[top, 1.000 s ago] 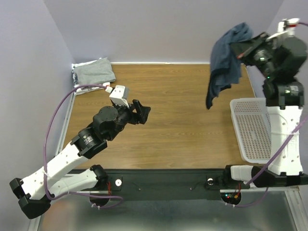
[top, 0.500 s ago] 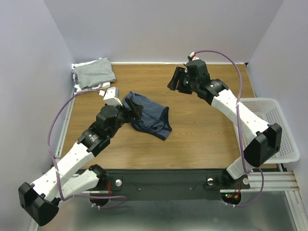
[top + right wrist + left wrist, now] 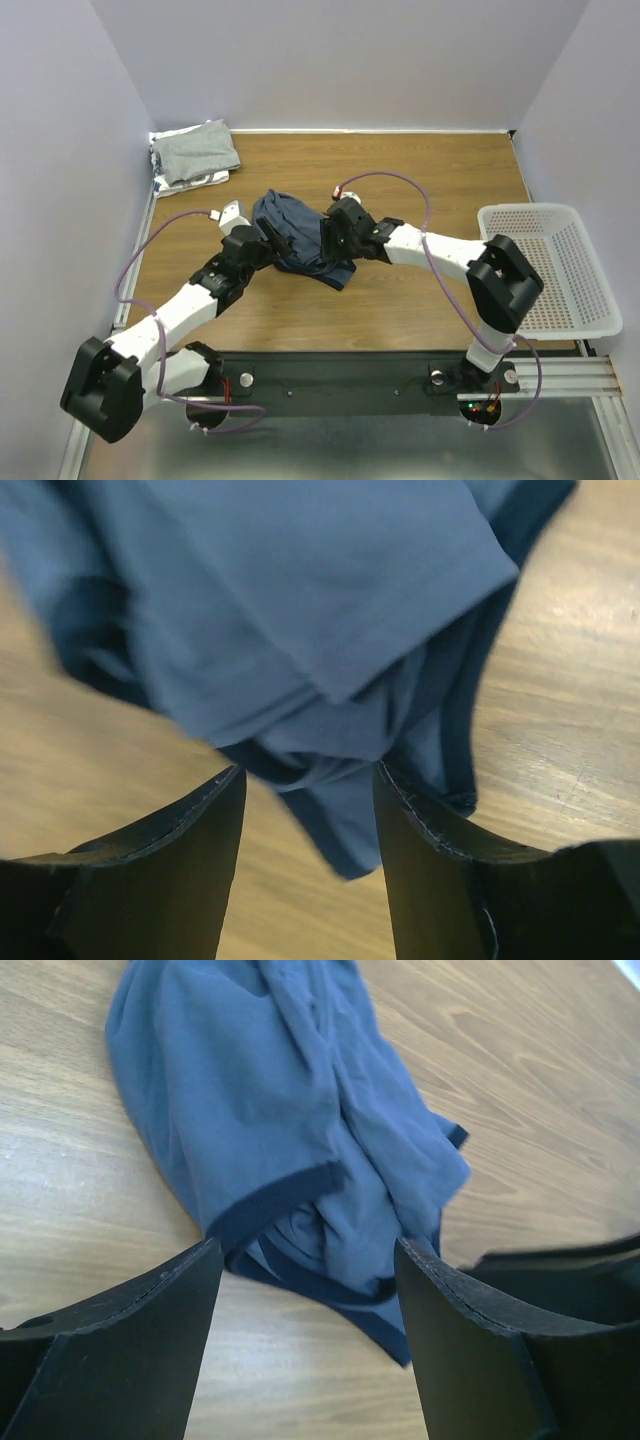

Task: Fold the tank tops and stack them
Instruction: Flatten the tank top out

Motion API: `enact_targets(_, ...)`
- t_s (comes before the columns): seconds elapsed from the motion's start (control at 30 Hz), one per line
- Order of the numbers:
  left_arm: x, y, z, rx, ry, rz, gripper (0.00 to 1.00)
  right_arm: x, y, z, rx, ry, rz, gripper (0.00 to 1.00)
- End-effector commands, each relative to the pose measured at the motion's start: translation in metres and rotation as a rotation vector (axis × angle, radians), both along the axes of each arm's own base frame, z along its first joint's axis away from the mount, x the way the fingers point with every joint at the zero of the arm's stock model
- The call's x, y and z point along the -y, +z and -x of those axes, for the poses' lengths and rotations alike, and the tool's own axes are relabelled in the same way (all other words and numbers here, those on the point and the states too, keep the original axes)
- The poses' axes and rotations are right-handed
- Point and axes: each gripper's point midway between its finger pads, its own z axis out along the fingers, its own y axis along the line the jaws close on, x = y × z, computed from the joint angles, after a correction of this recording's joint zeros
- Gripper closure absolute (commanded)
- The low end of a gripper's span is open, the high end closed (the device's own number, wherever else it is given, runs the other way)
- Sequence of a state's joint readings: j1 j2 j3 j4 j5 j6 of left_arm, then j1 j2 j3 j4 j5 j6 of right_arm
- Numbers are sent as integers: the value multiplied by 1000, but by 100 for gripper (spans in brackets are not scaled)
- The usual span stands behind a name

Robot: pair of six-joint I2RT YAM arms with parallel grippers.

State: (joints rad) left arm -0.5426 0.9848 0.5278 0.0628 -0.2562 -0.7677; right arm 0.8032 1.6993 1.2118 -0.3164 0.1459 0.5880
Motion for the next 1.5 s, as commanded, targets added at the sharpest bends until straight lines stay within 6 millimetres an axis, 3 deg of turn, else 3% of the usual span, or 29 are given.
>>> enact_targets(0.0,14,21,-29,77,9,54,20,-4,1,-28,87,-78,-16,41)
enact_targets(0.1,17,9,-38,36,11,28,20,-5,-6,-35,94,-85,7,42)
enact_targets(0.23,25,14,-43,43,-4,50,22,-6,-13,-42,104,-105,24,46)
enact_targets(0.33,30,23,-42,58,-29,63,27,-6,-15,-46,117,-117,28,58)
enact_targets(0.4,33,29,-41,65,-44,80,31,-9,-14,-46,115,-109,17,61)
enact_targets(0.57,44,39,-36,74,-83,116,35,-14,-18,-48,114,-94,8,61)
enact_targets(0.73,65,45,-32,72,-138,158,35,-14,-28,-47,95,-98,15,55)
enact_targets(0.9,82,43,-29,61,-181,196,35,-13,-31,-48,101,-107,22,60)
enact_targets(0.97,90,38,-28,45,-201,219,35,-12,-27,-48,105,-115,16,75)
enact_targets(1.07,98,33,-30,44,-226,248,38,-10,-14,-47,121,-122,-7,89)
enact_targets(1.17,104,26,-31,36,-242,257,38,-8,1,-45,145,-129,-29,97)
enact_targets(1.33,109,20,-37,32,-241,268,37,-3,20,-43,174,-139,-52,99)
enact_targets(1.47,115,0,-43,-13,-237,257,38,8,25,-39,191,-164,-48,99)
